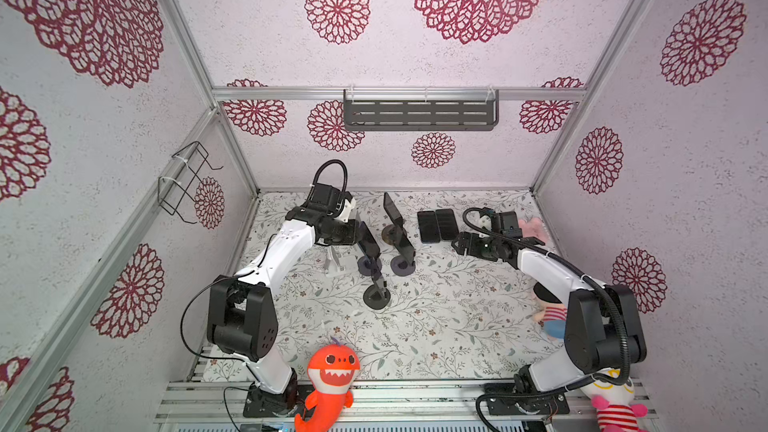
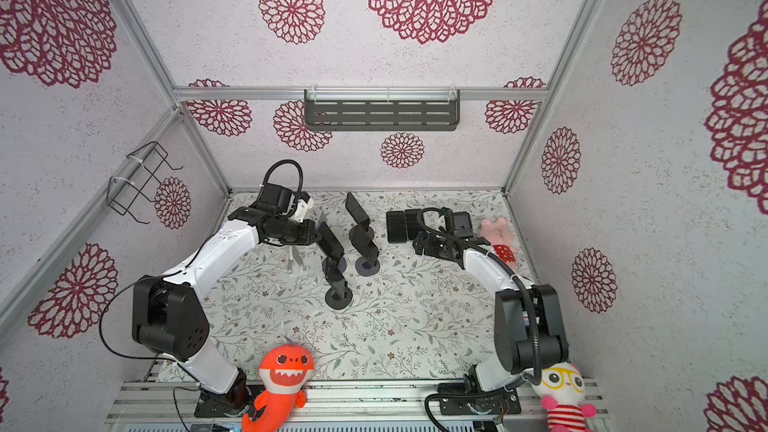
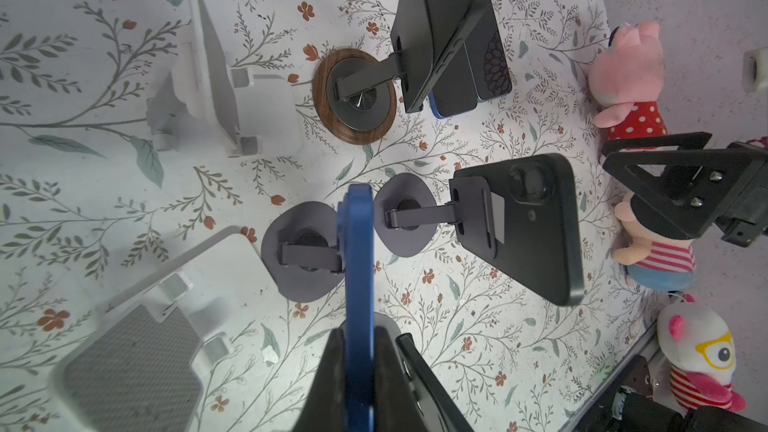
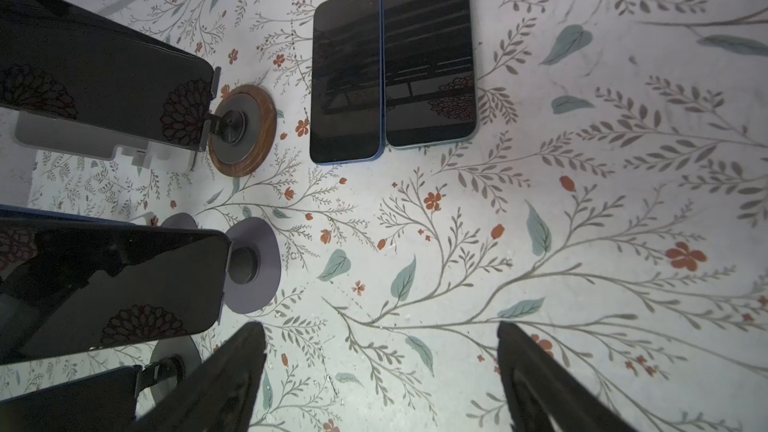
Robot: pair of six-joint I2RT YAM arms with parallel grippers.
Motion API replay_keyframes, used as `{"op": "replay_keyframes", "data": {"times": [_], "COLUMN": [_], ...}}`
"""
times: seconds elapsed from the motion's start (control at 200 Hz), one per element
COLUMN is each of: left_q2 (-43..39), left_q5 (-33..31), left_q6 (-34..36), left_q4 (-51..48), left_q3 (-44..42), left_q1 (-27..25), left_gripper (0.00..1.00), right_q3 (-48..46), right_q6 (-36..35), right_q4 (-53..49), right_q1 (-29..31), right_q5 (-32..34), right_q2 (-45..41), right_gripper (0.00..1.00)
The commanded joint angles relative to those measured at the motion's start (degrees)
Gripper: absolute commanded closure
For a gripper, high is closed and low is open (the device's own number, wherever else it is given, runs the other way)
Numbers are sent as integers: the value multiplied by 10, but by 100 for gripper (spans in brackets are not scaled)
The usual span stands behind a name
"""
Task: Remove the phone from the phone stand
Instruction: 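Lift the blue phone up out of the grey stand with the left gripper, then carry the blue phone toward the right gripper while the right gripper approaches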
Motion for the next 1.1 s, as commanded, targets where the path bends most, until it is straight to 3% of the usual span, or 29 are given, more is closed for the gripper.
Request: {"op": "replay_keyframes", "data": {"times": [0.0,0.175,0.485,0.62,0.806,1.096], "left_q2": [-28,-51,-66,-89,-110,-95], "left_q5": [6,5,-4,76,265,400], "left_q6": [-8,-1,-27,-79,-194,-296], "left_q4": [10,-7,-73,-48,66,196], "left_q3": [14,51,172,165,102,23], "left_q1": [2,2,8,35,80,101], "left_gripper": [94,100,100,100,100,100], "right_q3": [23,56,115,165,251,407], "right_q6": [-30,-83,-160,-200,-271,-371], "right_q4": [-35,-92,-149,-190,-242,-320], "right_q1": [3,4,21,57,126,204], "right_q5": [11,24,42,44,22,-9], "right_q2": [-42,-66,-116,-129,-118,-15], "right_gripper": [10,11,12,14,17,18]}}
